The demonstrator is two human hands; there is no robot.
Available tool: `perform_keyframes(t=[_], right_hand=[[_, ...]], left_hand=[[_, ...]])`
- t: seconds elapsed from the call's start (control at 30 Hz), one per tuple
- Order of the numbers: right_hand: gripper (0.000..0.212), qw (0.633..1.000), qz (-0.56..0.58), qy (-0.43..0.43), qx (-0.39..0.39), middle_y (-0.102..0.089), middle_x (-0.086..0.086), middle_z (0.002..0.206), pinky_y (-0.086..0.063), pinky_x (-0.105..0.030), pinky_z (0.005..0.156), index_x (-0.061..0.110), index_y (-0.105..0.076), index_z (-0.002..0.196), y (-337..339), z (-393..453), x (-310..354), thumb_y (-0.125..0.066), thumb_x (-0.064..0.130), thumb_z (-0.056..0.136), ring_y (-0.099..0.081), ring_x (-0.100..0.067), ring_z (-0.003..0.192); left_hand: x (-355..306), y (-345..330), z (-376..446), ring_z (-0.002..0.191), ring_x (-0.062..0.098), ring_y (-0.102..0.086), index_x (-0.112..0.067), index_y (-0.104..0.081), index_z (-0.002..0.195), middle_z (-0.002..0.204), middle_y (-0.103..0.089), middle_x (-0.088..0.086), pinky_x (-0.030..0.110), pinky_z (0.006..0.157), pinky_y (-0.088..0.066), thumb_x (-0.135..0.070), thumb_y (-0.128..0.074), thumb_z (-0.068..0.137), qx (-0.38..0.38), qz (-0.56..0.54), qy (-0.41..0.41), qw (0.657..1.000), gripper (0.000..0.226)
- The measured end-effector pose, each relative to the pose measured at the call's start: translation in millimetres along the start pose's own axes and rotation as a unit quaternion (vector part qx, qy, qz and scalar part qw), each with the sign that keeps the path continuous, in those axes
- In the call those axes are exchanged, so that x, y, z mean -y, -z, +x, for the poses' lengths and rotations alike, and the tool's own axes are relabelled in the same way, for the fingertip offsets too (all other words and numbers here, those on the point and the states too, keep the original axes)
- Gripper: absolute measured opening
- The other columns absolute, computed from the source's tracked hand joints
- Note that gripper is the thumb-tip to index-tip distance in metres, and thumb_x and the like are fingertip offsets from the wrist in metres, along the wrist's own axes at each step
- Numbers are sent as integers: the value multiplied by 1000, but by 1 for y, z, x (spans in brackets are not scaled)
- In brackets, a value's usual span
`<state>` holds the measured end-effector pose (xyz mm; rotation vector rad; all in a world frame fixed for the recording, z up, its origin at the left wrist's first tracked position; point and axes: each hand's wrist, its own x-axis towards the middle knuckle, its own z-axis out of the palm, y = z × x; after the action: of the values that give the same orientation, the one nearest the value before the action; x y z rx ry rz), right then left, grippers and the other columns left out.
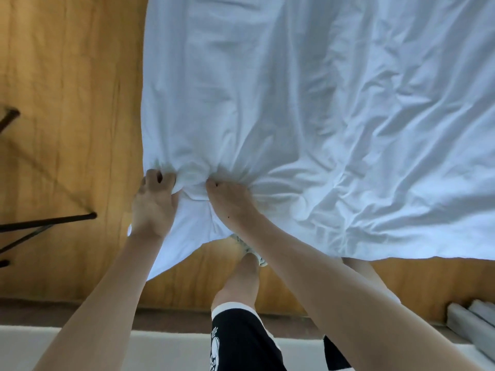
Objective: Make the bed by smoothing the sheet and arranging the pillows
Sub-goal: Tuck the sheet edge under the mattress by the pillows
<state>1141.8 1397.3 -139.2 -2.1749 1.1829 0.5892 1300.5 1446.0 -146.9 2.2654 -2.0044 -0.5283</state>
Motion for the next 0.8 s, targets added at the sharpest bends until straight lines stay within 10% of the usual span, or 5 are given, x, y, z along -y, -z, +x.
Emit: perform_keyframes(t=[0.23, 0.4, 0.8], right_hand=[[36, 994, 96, 56, 8, -61, -18, 115, -46, -42, 80, 2, -47, 127, 19, -33, 89, -45, 0, 91, -60, -37, 104], [45, 993, 0, 72, 92, -34, -21, 141, -25, -45, 110, 7, -46, 133, 3, -52, 93, -56, 8, 89, -31, -37, 130], [36, 984, 120, -121, 41, -47, -17, 130, -38, -40, 99, 6, -45, 131, 45, -205, -50, -43, 19, 98, -44, -32, 120]], left_hand=[[41, 82, -50, 67, 44, -53, 3, -60, 85, 93, -50, 27, 43, 44, -41, 11, -69, 71, 16, 106, 66, 992, 19], [26, 75, -64, 118, 41, -42, -12, -46, 129, 136, -39, 21, 50, 93, -41, -15, -61, 87, 171, 135, 287, 933, 45], [-144, 98, -92, 131, 27, -37, -13, -36, 141, 144, -36, 13, 35, 103, -36, -25, -43, 97, 252, 114, 66, 959, 47]])
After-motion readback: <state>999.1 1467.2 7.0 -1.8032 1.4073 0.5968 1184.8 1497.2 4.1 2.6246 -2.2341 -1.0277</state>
